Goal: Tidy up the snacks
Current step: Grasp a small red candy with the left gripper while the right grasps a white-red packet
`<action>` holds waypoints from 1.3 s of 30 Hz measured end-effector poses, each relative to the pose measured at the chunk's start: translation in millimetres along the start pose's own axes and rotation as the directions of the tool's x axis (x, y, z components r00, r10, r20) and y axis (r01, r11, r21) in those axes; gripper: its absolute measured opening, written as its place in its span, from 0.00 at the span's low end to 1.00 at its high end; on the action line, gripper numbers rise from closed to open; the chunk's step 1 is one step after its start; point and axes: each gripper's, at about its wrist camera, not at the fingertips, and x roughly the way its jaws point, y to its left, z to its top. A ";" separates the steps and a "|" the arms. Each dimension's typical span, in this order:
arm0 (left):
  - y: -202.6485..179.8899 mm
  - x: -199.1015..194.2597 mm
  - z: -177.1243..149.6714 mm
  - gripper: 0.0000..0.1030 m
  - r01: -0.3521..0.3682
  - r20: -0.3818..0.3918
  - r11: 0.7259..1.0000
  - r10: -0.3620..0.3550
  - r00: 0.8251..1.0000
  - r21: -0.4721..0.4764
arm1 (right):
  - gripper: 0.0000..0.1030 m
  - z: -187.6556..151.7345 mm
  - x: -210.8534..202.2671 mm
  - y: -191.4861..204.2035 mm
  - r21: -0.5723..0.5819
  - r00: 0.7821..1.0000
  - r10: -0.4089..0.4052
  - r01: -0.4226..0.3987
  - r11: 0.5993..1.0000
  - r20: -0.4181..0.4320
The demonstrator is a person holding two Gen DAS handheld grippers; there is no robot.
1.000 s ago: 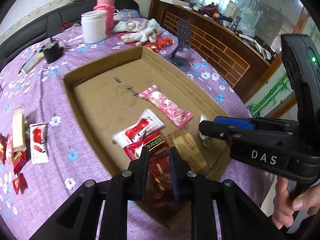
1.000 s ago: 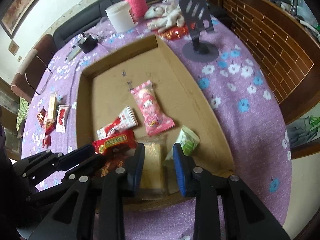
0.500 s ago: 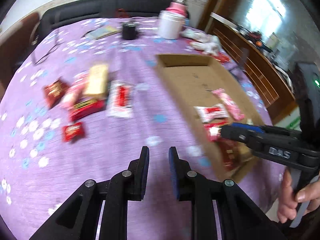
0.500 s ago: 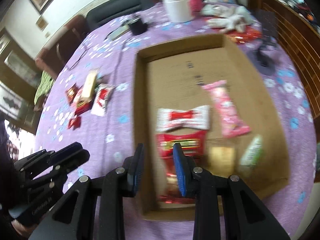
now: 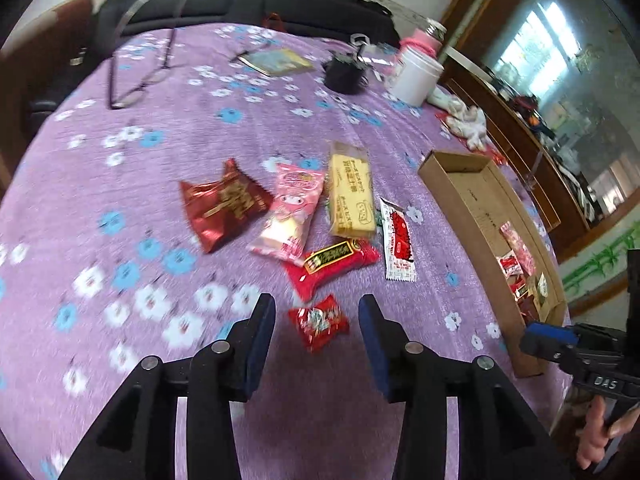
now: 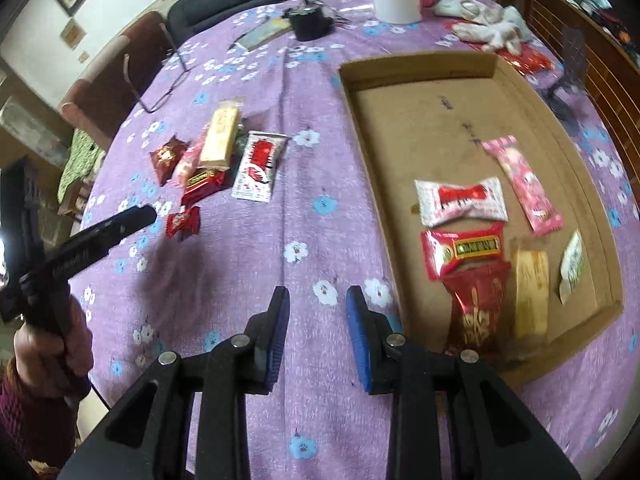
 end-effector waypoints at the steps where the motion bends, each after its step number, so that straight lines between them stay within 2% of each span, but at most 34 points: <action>1: -1.6 7.9 2.6 0.44 0.018 -0.021 1.000 -0.018 1.000 0.025 | 0.27 -0.8 -1.6 -1.4 0.016 1.000 -0.009 0.008 1.000 0.005; 8: -16.6 26.0 -1.3 0.44 0.060 -0.079 0.990 -0.051 0.996 0.124 | 0.27 -2.7 -5.4 -7.8 0.075 0.999 -0.052 0.051 0.996 0.012; 11: -25.2 25.6 -9.5 0.44 0.031 -0.084 0.985 -0.017 0.996 0.169 | 0.27 0.2 -5.2 -7.8 0.084 0.998 -0.060 0.058 0.995 0.011; 15: -25.1 30.1 -11.7 0.33 -0.003 -0.073 0.983 0.017 0.997 0.182 | 0.27 6.9 -2.8 -1.3 0.066 0.998 -0.056 0.055 0.996 0.010; 16: -25.0 31.1 -10.6 0.24 -0.018 -0.066 0.983 0.031 0.997 0.181 | 0.27 9.2 -1.5 1.6 0.057 0.999 -0.052 0.051 0.997 0.010; 17: -24.5 31.9 -10.0 0.20 -0.038 -0.058 0.983 0.050 0.997 0.181 | 0.27 11.4 -0.2 5.1 0.044 0.999 -0.051 0.051 0.998 0.011; 20: -22.5 29.3 -12.9 0.18 -0.060 -0.036 0.985 0.066 0.997 0.163 | 0.27 18.5 5.5 16.1 0.009 0.999 -0.035 0.035 0.999 0.001; 23: -17.9 22.0 -20.4 0.18 -0.067 -0.026 0.989 0.071 0.997 0.135 | 0.27 32.6 13.5 33.3 -0.039 1.000 -0.001 0.000 0.999 -0.015; 27: -10.3 5.1 -28.6 0.18 -0.060 -0.013 0.994 0.061 0.998 0.092 | 0.27 55.9 35.2 48.4 -0.022 0.995 0.069 -0.071 0.997 -0.065; 31: -2.3 -11.1 -35.3 0.18 -0.074 0.007 0.995 0.073 0.997 0.070 | 0.27 75.9 62.9 61.0 -0.007 0.991 0.092 -0.093 0.996 -0.098; 35: 6.6 -22.6 -40.5 0.18 -0.085 0.019 0.995 0.085 0.996 0.048 | 0.27 92.8 84.7 63.1 0.021 0.992 0.071 -0.070 0.997 -0.102; 39: 13.4 -29.0 -46.8 0.18 -0.093 0.028 0.995 0.092 0.995 0.028 | 0.33 103.0 95.8 55.5 0.067 0.994 0.062 -0.056 0.996 -0.094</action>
